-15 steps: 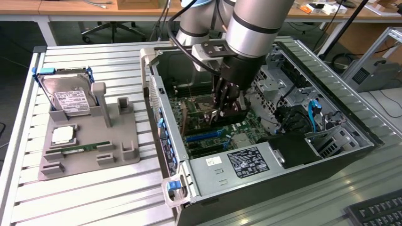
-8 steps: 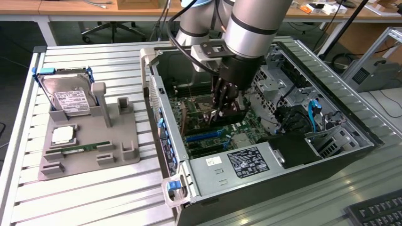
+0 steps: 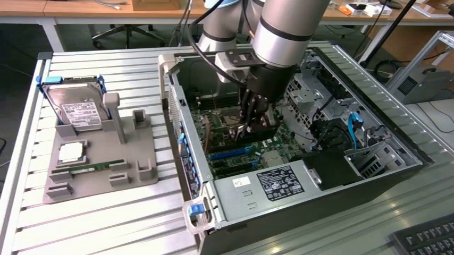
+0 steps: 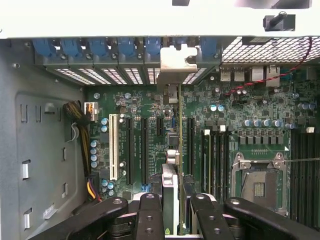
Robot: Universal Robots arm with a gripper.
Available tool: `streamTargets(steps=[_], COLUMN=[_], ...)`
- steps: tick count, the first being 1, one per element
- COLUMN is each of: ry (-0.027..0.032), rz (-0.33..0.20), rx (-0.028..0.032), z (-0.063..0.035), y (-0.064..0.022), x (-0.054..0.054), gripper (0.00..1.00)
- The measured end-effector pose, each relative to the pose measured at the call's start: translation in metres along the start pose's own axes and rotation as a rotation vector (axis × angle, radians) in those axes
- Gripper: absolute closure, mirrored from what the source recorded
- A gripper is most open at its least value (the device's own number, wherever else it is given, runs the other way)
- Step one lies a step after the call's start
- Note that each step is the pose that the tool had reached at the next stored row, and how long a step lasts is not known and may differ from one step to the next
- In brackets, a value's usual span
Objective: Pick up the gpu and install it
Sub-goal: 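Insert the gpu into the slot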
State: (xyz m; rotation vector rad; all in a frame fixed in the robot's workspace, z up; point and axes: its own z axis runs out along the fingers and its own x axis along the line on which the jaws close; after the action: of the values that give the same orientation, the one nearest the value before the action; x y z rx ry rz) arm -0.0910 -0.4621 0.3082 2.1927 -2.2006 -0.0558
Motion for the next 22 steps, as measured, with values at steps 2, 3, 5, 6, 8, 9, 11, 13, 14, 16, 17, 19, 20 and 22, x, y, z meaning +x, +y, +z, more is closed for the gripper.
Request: streamTargets(steps=[2, 3, 5, 6, 8, 9, 11, 13, 14, 16, 17, 19, 20, 22], ry=[-0.0003, -0.0002, -0.0001, 0.0001, -0.0014, -0.0134, -0.0494, -0.0513, -0.0513, -0.0492, -0.0474, -0.0462, -0.0458, -0.0455], rz=[0.000, 0.000, 0.000, 0.000, 0.000, -0.001, -0.002, -0.003, -0.002, -0.003, -0.002, -0.001, 0.002, 0.009], rx=[0.0002, 0.0001, 0.0001, -0.0001, 0.0000, 0.0000, -0.0001, -0.0001, -0.0001, -0.0001, -0.0002, 0.0000, 0.0000, 0.0001], z=[0.0013, 0.0020, 0.0033, 0.0035, 0.0044, 0.0047, 0.0048, 0.0048, 0.0050, 0.0058, 0.0064, 0.0081, 0.0093, 0.0112], y=[0.0002, 0.0005, 0.0009, 0.0009, 0.0011, 0.0012, 0.0011, 0.0012, 0.0013, 0.0013, 0.0014, 0.0013, 0.0013, 0.0012], x=[0.000, 0.000, 0.000, 0.000, 0.000, 0.000, 0.003, 0.004, 0.004, 0.005, 0.005, 0.005, 0.005, 0.005], gripper=[0.74, 0.74, 0.74, 0.74, 0.74, 0.74, 0.74, 0.74, 0.74, 0.74, 0.74, 0.74, 0.74, 0.74])
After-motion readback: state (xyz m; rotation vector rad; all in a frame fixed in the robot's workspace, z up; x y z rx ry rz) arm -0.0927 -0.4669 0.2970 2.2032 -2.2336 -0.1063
